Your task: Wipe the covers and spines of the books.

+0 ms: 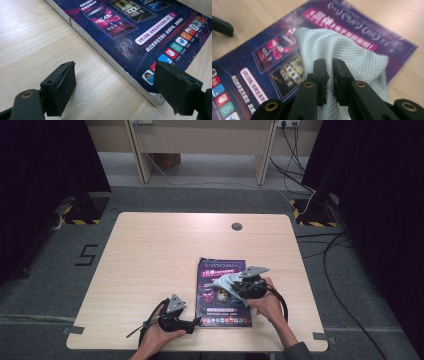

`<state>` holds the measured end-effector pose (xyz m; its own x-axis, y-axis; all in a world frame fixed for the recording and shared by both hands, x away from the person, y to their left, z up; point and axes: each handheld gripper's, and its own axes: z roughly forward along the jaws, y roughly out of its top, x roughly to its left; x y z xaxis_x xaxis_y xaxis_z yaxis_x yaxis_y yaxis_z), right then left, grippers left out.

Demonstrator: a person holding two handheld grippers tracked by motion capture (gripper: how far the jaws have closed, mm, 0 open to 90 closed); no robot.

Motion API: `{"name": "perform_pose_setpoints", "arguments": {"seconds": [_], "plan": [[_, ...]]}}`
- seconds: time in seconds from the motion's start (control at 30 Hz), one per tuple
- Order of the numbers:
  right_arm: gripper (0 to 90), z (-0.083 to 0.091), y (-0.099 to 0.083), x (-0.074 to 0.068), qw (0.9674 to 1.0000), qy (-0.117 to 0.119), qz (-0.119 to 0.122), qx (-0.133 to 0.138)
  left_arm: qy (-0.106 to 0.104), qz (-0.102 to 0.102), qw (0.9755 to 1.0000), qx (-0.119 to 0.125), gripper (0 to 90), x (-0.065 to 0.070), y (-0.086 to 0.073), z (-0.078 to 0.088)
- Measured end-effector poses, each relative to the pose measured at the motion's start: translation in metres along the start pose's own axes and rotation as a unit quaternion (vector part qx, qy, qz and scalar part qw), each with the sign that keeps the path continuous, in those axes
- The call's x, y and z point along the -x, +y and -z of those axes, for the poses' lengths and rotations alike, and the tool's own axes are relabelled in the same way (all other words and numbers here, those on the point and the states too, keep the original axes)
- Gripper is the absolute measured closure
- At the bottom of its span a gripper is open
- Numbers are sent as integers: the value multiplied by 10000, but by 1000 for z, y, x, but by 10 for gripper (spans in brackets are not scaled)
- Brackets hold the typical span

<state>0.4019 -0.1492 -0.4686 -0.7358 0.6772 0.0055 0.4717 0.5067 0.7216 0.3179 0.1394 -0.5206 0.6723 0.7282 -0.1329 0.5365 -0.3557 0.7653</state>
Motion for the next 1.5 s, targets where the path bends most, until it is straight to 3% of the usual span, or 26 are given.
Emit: {"name": "perform_pose_setpoints", "arguments": {"seconds": [0.17,0.37,0.57,0.8,1.07,1.17,1.37,1.5], "plan": [[829,27,9,12,9990,-236,-99,360,10,-2,10000,-8,173,0,0,0],[830,60,14,29,9951,-503,-309,798,4,-6,10000,-11,172,0,0,0],[830,81,11,47,9908,-886,-437,921,7,-6,10000,-13,170,0,0,0],[827,83,-11,74,9875,-1234,-754,631,13,-4,10000,-6,169,0,0,0],[824,67,-39,94,9835,-1455,-1077,14,14,11,10000,-1,170,0,0,0],[817,56,-45,94,9826,-1551,-939,-409,11,12,10000,3,170,0,0,0],[778,37,-56,94,9802,-1555,-800,-925,13,3,10000,2,170,0,0,0],[744,33,-58,94,9796,-1530,-802,-1031,8,0,10000,4,170,0,0,0]]}}
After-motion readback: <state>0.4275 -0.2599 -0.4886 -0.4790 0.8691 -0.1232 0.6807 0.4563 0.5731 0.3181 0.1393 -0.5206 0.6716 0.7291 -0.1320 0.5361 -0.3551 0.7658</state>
